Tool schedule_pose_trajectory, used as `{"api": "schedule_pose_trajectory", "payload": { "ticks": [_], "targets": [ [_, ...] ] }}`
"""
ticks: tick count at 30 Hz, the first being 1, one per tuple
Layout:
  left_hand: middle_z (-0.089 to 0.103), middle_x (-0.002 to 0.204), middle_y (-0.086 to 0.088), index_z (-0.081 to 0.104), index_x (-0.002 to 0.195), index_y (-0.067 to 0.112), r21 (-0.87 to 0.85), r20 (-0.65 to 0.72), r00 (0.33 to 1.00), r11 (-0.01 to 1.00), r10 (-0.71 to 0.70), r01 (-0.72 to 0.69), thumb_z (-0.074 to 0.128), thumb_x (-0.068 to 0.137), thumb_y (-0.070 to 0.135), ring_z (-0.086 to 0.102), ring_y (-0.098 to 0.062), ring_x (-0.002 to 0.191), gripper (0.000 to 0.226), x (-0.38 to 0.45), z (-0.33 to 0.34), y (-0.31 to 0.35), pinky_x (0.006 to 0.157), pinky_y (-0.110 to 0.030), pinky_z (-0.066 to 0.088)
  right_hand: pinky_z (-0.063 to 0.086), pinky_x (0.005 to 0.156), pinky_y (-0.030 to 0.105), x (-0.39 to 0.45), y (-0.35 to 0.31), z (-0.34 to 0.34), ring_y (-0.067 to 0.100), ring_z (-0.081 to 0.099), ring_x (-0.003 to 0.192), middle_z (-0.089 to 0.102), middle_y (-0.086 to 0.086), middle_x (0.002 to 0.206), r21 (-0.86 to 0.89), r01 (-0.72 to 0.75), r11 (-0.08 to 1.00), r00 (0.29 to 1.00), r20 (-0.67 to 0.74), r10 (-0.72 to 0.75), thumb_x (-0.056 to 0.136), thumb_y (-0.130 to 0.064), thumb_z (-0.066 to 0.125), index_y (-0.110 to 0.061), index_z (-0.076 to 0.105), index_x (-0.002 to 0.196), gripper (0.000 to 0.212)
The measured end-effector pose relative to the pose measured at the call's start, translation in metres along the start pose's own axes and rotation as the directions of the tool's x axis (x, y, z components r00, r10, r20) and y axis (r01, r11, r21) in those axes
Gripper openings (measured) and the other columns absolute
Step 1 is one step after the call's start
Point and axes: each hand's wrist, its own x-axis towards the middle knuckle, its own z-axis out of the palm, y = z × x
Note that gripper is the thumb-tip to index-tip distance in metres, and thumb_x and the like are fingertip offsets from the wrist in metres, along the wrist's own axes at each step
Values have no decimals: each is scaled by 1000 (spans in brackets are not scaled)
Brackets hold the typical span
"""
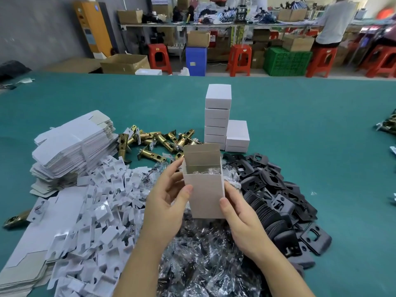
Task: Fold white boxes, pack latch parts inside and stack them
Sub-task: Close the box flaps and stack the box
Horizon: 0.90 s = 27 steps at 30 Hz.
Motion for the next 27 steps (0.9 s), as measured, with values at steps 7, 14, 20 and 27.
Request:
{"api": "schedule_pose_trajectory", "payload": {
  "ticks": [7,14,20,27],
  "targets": [
    [73,117,11,60,128,56,-30,12,1000,1000,-3,3,64,95,0,68,-8,110,65,2,2,0,83,-19,58,54,98,25,-2,3,-4,8,52,134,51,-23,146,-71,92,993,992,-75,-98,96,-69,47,-53,27,154,64],
    [69,116,20,56,128,64,72,99,995,997,3,-10,65,97,5,67,-6,111,67,-4,11,-2,82,-17,57,55,84,17,-3,0,-10,4,60,118,57,-25,136,-52,174,983,968,-176,-181,104,-27,49,-54,42,145,50],
    [66,118,28,54,127,68,147,128,992,989,-2,-17,65,98,8,64,-3,113,67,-4,12,-3,89,-24,59,54,97,50,-3,2,-13,10,58,117,58,-19,132,-173,131,976,970,-181,-162,104,-33,46,-58,49,136,41],
    [60,126,25,54,133,62,219,161,986,973,32,-67,63,100,10,58,-6,115,62,-4,14,-4,86,-27,58,58,87,49,-1,2,-14,17,63,111,64,-11,127,-74,98,992,968,-224,-112,101,-47,45,-47,61,127,30]
  ]
}}
